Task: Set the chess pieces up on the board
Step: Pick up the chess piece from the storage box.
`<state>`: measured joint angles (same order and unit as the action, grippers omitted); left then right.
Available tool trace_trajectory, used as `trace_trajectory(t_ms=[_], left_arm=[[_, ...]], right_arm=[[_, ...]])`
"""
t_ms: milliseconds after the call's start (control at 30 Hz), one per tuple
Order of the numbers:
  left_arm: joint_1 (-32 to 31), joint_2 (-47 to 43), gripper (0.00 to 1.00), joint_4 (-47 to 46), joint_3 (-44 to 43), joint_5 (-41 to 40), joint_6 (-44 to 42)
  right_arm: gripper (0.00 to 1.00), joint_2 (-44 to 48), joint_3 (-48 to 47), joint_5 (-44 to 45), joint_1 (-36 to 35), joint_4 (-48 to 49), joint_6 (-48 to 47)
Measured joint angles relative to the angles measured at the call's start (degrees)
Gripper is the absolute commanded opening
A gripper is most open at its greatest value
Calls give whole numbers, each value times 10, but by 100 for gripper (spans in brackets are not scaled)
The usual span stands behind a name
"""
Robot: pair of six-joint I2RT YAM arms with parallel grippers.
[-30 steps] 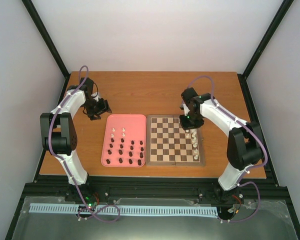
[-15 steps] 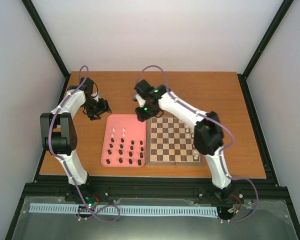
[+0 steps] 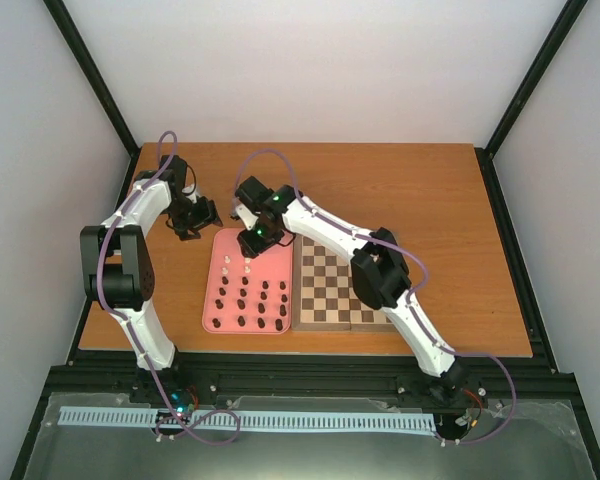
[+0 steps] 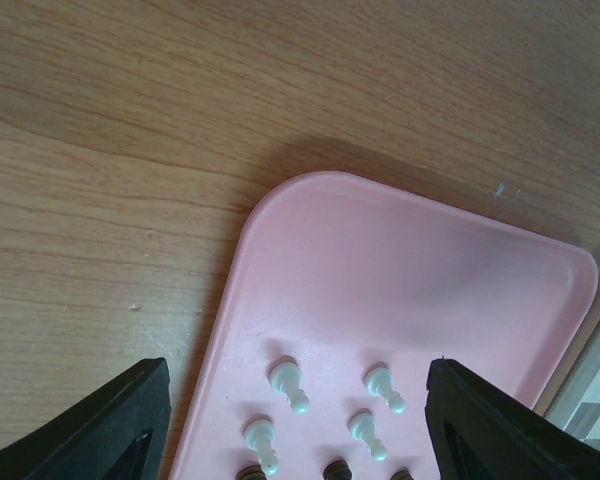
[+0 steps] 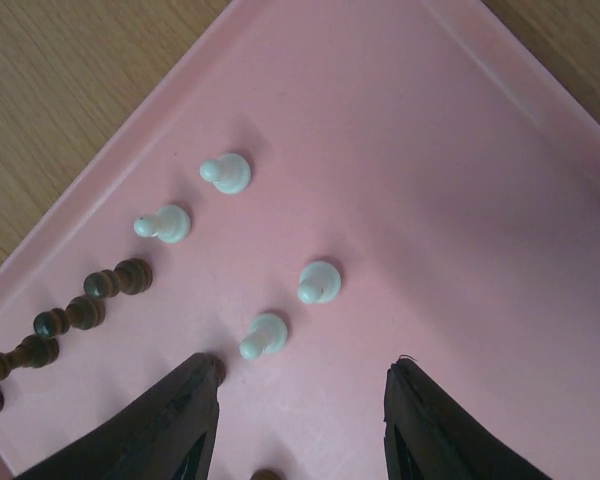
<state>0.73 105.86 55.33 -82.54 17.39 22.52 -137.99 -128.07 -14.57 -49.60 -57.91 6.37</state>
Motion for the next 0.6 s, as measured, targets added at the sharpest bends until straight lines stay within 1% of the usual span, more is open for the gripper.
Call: trace_trajectory(t_ms=[267, 400, 533, 600], left_arm=[[0, -1, 79, 0, 3, -1, 0], [0, -2, 79, 0, 4, -1, 0], [0, -3, 79, 0, 4, -1, 0], [0, -3, 79, 0, 4, -1, 0]], right_arm=[[42, -43, -21, -8, 0, 15, -1], [38, -63, -29, -10, 0, 21, -1], [37, -70, -34, -12, 0, 22, -1], [35, -73, -40, -14, 0, 24, -1]])
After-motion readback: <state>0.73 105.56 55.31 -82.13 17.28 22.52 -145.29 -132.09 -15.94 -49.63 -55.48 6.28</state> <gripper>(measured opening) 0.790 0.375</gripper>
